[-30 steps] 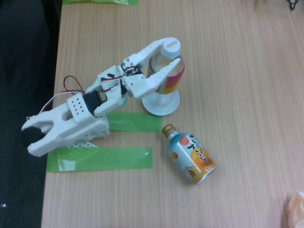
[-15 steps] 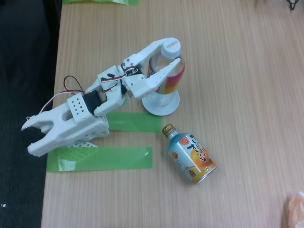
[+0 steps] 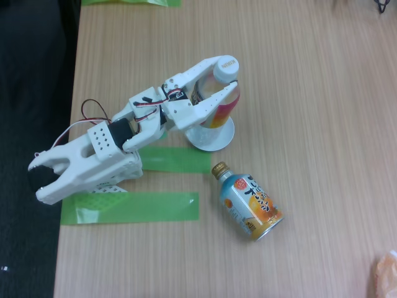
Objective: Pick up the plastic bottle and stand it up on the white place
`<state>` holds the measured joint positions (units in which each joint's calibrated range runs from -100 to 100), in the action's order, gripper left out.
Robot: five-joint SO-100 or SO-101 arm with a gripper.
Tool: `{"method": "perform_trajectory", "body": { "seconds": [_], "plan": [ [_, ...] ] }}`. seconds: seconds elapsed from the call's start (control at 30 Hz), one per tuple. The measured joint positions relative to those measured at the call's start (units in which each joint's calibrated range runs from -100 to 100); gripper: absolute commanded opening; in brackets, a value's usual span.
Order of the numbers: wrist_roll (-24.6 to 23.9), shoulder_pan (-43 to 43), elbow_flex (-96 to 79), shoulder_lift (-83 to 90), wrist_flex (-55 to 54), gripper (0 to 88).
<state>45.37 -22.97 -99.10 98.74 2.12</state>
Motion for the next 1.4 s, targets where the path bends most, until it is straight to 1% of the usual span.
{"method": "perform_trajectory", "body": {
  "seconds": [0.17,0.33,0.6,0.87,1.1,1.4],
  "plan": [
    [0.00,-0.60,0.00,0.00,0.00,8.4],
    [0.00,-3.44,0.00,0.00,0.00,8.6],
    [0.00,-3.36,0.00,0.00,-0.17,8.7],
    [0.00,-3.29,0.00,0.00,-5.86,8.7],
    [0.00,-3.29,0.00,0.00,-6.20,8.7],
    [0.16,0.97,0.00,0.00,-6.29,8.7]
  ]
}}
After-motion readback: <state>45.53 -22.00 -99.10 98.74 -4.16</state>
